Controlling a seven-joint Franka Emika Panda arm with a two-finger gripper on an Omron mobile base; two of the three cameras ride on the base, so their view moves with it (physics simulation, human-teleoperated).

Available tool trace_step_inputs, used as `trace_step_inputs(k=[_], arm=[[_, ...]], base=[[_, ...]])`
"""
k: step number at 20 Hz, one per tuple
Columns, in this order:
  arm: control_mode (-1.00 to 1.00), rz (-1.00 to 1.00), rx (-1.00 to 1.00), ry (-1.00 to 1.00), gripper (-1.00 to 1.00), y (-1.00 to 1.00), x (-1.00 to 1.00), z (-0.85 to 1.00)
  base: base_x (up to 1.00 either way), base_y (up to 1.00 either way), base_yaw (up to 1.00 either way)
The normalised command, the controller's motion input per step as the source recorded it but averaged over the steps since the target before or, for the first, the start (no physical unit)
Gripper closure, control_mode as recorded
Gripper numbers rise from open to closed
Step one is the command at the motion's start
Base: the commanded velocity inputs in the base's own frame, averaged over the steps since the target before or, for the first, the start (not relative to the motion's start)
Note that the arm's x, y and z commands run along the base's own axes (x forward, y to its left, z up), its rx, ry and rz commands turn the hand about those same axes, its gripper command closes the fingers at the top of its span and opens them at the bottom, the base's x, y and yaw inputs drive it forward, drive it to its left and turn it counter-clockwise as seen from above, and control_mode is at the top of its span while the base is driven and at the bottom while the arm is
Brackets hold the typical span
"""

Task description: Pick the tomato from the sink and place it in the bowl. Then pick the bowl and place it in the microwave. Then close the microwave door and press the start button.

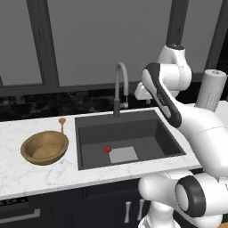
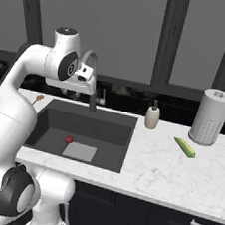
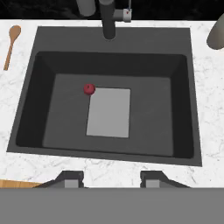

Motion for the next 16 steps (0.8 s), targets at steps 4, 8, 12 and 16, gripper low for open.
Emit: trace_step_inputs(k=[4, 8, 12, 16], arm=[[-1.0, 0.04, 0.0, -0.12, -1.0, 0.07, -0.42, 0.0], [-1.0, 0.09, 0.0, -0.08, -1.0, 0.26, -0.8, -0.02], [-1.0, 0.09, 0.0, -0.08, -1.0, 0.37, -0.82, -0.09], [-1.0, 0.08, 0.0, -0.08, -1.0, 0.41, -0.44, -0.14]], base=[[0.0, 0.0, 0.0], [0.0, 0.0, 0.0], [0.0, 0.0, 0.0], [0.0, 0.0, 0.0]])
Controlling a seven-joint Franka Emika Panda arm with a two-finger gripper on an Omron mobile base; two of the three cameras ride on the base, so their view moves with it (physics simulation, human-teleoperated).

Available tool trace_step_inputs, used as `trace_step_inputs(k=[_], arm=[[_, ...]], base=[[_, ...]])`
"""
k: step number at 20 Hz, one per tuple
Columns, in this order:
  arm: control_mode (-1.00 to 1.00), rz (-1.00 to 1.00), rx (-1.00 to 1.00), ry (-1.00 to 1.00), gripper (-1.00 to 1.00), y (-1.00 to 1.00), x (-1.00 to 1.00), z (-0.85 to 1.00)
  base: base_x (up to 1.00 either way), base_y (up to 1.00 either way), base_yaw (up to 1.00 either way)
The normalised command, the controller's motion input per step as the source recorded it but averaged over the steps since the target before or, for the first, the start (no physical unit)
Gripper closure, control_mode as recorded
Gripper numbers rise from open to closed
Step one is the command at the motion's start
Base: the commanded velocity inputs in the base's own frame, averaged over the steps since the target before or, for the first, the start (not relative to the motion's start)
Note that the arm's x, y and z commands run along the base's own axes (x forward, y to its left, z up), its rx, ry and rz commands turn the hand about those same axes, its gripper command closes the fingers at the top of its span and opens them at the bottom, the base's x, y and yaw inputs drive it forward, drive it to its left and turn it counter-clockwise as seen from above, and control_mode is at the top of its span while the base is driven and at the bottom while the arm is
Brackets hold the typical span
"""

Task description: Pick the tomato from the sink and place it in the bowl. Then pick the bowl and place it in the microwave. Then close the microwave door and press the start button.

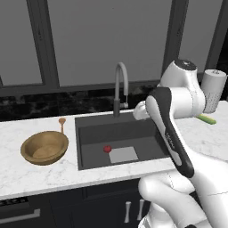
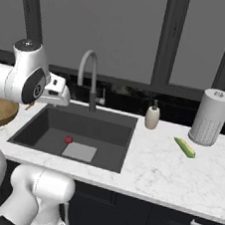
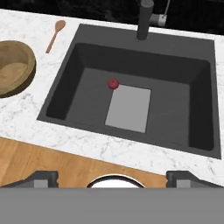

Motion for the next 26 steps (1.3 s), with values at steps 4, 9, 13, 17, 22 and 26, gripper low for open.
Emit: trace_step_inputs(k=[4, 9, 13, 17, 22, 26], arm=[[-1.0, 0.0, -0.05, 0.05, -1.0, 0.48, 0.01, -0.22], [-1.0, 0.0, -0.02, 0.0, -1.0, 0.3, 0.04, -0.48], [-1.0, 0.0, -0.01, 0.01, -1.0, 0.09, 0.28, -0.55], [-1.0, 0.0, 0.0, 0.02, -1.0, 0.01, 0.43, -0.53], [-1.0, 0.0, 0.0, 0.0, -1.0, 0.0, 0.45, -0.38], [-1.0, 0.0, 0.0, 0.0, -1.0, 0.03, 0.58, -0.34]], base=[[0.0, 0.0, 0.0], [0.0, 0.0, 0.0], [0.0, 0.0, 0.0], [0.0, 0.0, 0.0], [0.0, 0.0, 0.0], [0.0, 0.0, 0.0]])
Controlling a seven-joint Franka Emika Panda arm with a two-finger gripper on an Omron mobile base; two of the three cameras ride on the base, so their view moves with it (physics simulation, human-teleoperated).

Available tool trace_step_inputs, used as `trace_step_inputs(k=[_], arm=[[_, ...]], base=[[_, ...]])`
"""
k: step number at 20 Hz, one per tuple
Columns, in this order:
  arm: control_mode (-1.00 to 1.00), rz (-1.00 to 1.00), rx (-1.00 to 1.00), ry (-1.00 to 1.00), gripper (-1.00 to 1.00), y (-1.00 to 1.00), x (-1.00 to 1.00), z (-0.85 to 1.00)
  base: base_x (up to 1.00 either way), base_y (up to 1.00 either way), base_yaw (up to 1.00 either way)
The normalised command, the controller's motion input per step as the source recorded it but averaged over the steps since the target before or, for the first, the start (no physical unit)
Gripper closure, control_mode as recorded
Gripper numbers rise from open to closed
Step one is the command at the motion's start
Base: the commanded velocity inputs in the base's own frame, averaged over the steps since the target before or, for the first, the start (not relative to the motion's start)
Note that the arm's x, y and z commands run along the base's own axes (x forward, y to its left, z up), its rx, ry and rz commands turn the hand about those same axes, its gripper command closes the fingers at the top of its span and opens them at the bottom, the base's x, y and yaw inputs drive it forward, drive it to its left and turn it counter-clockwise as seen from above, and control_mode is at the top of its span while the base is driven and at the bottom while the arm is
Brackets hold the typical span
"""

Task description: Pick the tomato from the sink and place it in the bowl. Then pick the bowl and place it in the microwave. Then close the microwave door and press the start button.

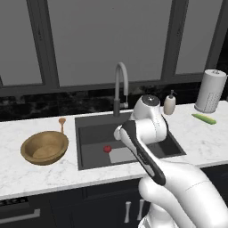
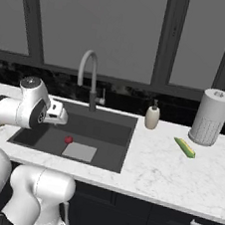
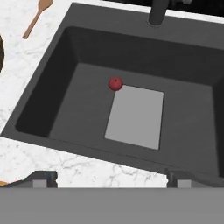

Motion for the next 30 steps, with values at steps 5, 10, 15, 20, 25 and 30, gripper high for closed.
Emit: trace_step_inputs(k=[5, 10, 15, 20, 25, 30], arm=[[-1.0, 0.0, 0.0, 0.01, -1.0, 0.12, 0.6, -0.42], [-1.0, 0.0, 0.0, 0.01, -1.0, 0.17, 0.54, -0.33], [-1.0, -0.01, 0.0, 0.04, -1.0, 0.18, 0.53, -0.26], [-1.0, 0.0, -0.01, 0.08, -1.0, 0.03, 0.53, -0.23], [-1.0, 0.0, -0.04, 0.03, -1.0, 0.03, 0.28, -0.16], [-1.0, 0.0, -0.06, 0.0, -1.0, 0.04, 0.19, -0.3]], base=[[0.0, 0.0, 0.0], [0.0, 0.0, 0.0], [0.0, 0.0, 0.0], [0.0, 0.0, 0.0], [0.0, 0.0, 0.0], [0.0, 0.0, 0.0]])
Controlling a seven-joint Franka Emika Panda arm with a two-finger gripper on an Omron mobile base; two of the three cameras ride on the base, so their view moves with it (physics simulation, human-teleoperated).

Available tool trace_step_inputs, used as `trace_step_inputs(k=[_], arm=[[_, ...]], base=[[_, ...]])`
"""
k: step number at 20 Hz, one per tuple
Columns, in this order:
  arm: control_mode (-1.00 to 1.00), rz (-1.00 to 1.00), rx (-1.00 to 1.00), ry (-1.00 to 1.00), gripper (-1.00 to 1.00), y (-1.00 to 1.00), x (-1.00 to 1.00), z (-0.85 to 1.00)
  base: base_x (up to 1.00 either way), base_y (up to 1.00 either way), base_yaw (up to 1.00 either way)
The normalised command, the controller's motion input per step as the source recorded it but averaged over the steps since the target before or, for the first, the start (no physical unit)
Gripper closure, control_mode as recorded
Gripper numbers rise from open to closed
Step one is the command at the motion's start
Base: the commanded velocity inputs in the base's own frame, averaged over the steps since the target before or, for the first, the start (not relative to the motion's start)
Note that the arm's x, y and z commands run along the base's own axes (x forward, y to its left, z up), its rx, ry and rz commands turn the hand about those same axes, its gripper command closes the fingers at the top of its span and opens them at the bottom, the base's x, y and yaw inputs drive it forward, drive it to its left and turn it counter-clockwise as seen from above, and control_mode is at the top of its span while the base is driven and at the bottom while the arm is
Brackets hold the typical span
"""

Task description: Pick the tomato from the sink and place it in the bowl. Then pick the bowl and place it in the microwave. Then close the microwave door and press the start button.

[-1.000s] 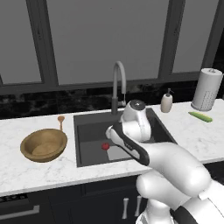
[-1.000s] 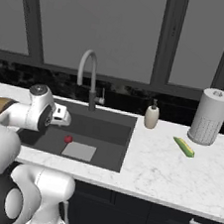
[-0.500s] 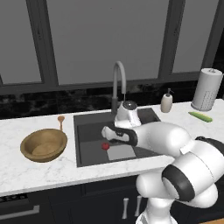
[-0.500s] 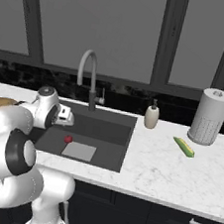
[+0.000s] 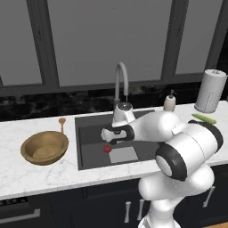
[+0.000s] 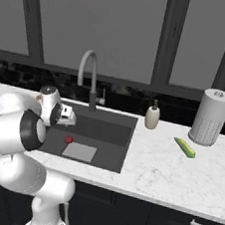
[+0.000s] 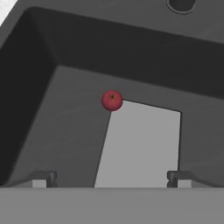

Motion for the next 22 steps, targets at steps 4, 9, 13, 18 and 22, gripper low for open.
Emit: trace_step_inputs(k=[4, 9, 13, 18, 22], arm=[[-1.0, 0.0, -0.03, 0.0, -1.0, 0.07, 0.15, -0.34], [-1.0, 0.0, 0.0, 0.0, -1.0, 0.0, 0.1, -0.26], [-1.0, -0.02, 0.0, 0.01, -1.0, 0.0, 0.37, -0.14], [-1.0, -0.05, 0.0, 0.07, -1.0, 0.07, 0.56, -0.15], [-1.0, -0.02, 0.0, 0.07, -1.0, 0.09, 0.28, -0.19]], base=[[0.0, 0.0, 0.0], [0.0, 0.0, 0.0], [0.0, 0.0, 0.0], [0.0, 0.0, 0.0], [0.0, 0.0, 0.0]])
